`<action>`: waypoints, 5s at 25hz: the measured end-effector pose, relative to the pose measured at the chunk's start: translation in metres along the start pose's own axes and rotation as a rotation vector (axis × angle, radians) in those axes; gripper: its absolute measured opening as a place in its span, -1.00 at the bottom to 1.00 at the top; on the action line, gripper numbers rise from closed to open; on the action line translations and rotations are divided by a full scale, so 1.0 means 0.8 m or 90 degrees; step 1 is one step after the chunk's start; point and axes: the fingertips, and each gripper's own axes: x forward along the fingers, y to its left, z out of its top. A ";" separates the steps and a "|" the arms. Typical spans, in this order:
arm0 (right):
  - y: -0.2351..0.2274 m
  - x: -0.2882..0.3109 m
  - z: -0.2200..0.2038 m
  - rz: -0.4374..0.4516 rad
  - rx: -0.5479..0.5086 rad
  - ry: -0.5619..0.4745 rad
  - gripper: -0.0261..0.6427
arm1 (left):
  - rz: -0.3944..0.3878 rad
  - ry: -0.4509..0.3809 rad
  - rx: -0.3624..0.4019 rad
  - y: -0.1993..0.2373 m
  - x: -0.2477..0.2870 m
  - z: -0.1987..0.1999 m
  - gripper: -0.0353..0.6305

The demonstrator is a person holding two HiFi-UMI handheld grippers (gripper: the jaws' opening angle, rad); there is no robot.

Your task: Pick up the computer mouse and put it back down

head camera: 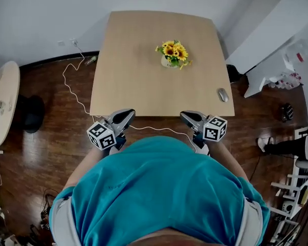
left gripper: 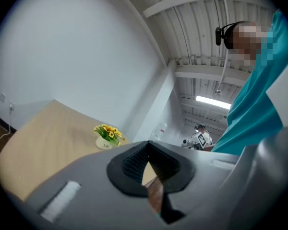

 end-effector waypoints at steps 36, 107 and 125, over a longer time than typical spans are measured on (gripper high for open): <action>-0.348 -0.411 -0.037 -0.073 0.012 0.070 -0.91 | -0.031 0.069 0.022 -0.222 0.469 -0.147 -0.88; -0.571 -0.266 -0.082 -0.281 -0.009 0.416 -0.07 | 0.160 -0.020 -0.071 -0.199 0.406 -0.173 -0.88; -0.417 -0.376 0.050 -0.074 -0.037 0.159 -0.07 | 0.080 0.015 0.019 -0.220 0.523 -0.128 -0.88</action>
